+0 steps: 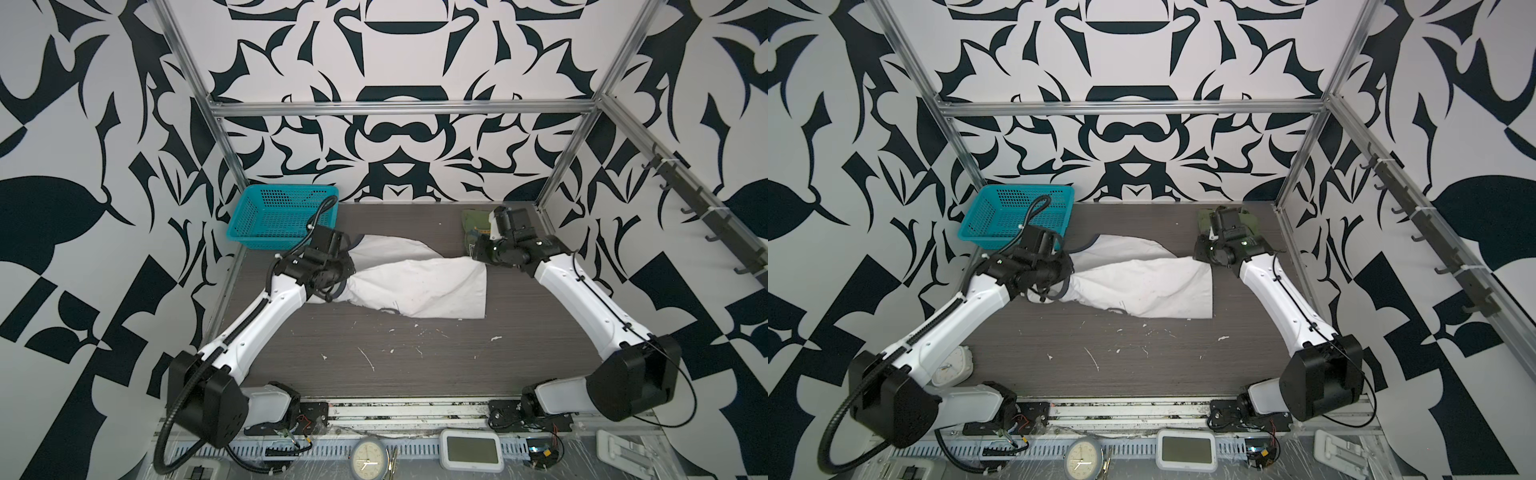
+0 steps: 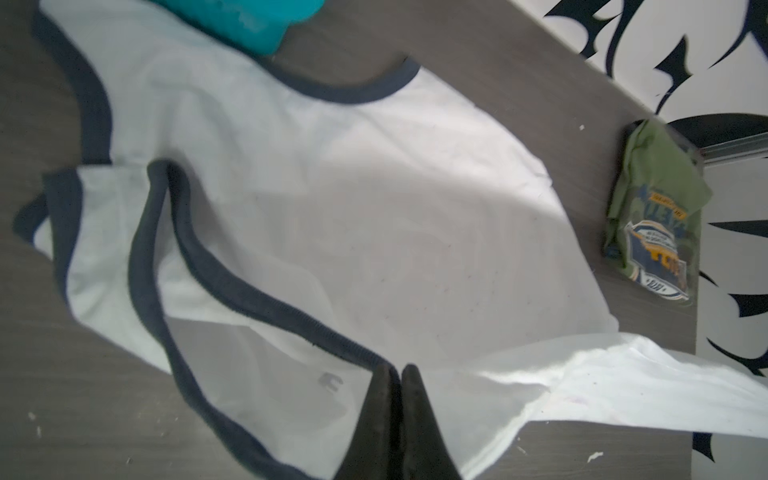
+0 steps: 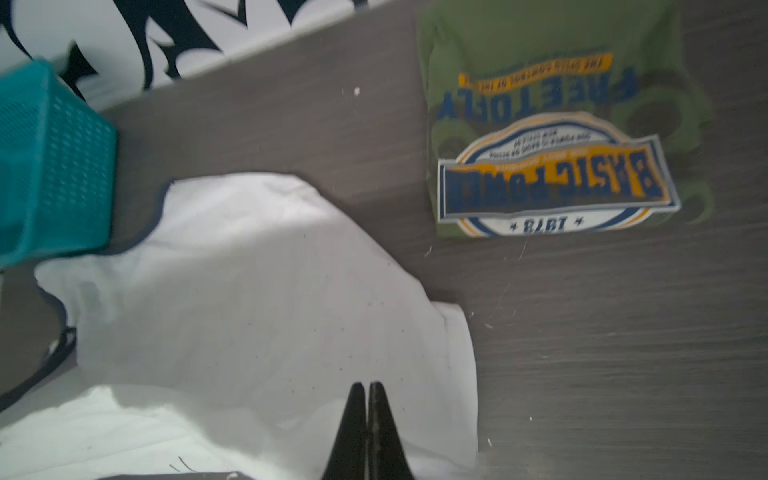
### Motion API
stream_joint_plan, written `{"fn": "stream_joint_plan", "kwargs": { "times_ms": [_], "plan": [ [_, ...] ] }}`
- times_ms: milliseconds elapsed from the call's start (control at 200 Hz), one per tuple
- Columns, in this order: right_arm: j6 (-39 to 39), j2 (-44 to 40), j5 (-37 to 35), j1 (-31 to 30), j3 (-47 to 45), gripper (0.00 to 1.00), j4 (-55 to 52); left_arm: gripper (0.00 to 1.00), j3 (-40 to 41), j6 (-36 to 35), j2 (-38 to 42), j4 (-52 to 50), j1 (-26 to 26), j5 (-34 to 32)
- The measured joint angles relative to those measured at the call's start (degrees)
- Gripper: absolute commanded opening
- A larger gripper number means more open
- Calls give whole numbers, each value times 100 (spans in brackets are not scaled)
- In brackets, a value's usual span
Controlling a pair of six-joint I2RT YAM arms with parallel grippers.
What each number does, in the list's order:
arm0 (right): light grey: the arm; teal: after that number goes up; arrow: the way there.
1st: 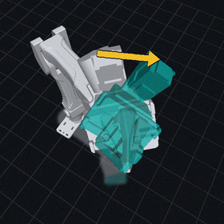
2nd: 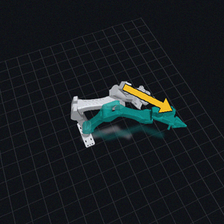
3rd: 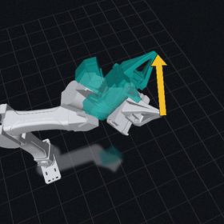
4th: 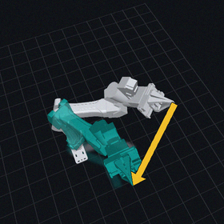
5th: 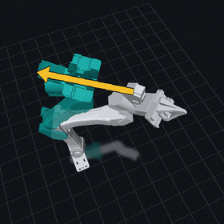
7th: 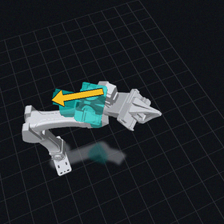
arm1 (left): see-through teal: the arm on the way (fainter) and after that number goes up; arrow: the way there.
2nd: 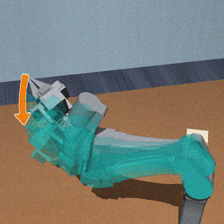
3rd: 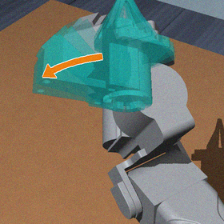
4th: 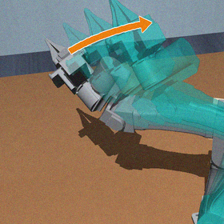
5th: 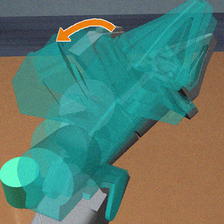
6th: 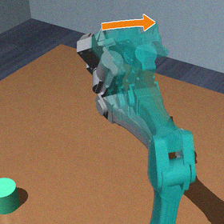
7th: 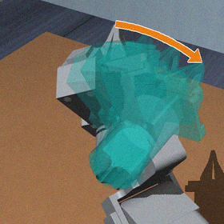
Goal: Fold and stack tank tops
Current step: Smooth out the tank top at the center of the table.
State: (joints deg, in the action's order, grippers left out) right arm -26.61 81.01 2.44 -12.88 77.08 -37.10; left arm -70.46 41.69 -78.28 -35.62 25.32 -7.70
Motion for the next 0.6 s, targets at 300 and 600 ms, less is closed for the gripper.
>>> {"fn": "stream_joint_plan", "kwargs": {
  "times_ms": [300,600],
  "plan": [
    [4,1239,332,839,2894,0,262,0,-3709,-787,-1899,177,-546,144],
    [122,2037,667,848,5539,0,-520,0,-6288,-1462,-2673,-369,-813,704]
  ]
}}
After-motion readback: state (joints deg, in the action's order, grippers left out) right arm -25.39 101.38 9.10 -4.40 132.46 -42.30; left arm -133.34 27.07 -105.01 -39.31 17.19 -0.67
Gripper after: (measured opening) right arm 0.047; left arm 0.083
